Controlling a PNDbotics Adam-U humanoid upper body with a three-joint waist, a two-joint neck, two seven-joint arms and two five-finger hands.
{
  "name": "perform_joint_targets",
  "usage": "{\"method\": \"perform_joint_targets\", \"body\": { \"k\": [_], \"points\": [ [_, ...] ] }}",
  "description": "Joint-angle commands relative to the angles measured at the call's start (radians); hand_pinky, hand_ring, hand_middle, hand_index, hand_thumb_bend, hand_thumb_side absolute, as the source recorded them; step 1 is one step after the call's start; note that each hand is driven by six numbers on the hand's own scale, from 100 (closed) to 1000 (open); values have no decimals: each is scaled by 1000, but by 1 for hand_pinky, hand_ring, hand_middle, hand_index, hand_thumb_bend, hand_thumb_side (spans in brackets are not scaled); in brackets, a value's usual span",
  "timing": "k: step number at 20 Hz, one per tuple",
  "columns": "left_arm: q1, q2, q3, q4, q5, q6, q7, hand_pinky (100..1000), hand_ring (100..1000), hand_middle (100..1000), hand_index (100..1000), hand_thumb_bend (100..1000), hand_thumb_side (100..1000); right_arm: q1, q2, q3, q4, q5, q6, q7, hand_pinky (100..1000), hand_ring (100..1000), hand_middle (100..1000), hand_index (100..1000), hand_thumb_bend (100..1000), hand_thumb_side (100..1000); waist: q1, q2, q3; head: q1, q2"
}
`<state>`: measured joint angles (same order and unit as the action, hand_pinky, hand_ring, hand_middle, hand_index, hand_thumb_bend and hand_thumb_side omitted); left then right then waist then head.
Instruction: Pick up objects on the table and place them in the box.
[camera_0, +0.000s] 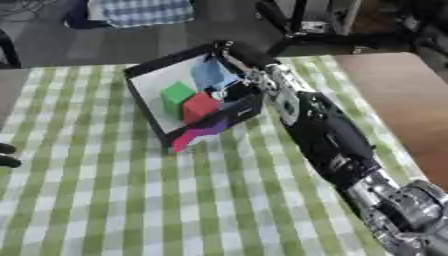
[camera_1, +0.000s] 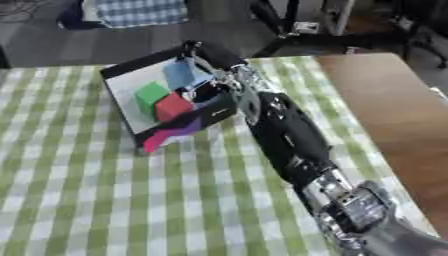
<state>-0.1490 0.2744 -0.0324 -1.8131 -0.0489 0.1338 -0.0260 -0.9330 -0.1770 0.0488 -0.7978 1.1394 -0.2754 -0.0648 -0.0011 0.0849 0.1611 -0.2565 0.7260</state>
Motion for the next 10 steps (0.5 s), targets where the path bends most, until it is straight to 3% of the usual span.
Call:
{"method": "perform_joint_targets", "body": {
  "k": [1, 4, 9, 10],
  "points": [
    [-14, 8, 0, -20, 5, -1, -4, 771, 532, 549, 831, 254, 814, -28, 2, -11, 22, 79, 48, -100, 916, 860, 872, 942, 502, 524, 11, 2, 2, -5, -13],
    [-14, 7, 1, -20, 5, 0, -2, 771, 531, 548, 831, 255, 813, -27, 4, -7, 26, 104, 66, -134, 915, 858, 869, 960, 552, 550, 10, 1, 2, -4, -13],
    [-11, 8, 1, -19, 5, 0, -1, 771, 531, 548, 831, 254, 814, -23, 3, 5, 9, 101, 57, -160, 914, 853, 864, 957, 533, 547, 10, -3, -4, 0, -10],
    [-10, 9, 2, -19, 5, 0, -1, 771, 531, 548, 831, 254, 814, -22, 2, 9, 4, 92, 53, -162, 914, 850, 863, 953, 495, 642, 10, -4, -6, 1, -9]
  ]
}}
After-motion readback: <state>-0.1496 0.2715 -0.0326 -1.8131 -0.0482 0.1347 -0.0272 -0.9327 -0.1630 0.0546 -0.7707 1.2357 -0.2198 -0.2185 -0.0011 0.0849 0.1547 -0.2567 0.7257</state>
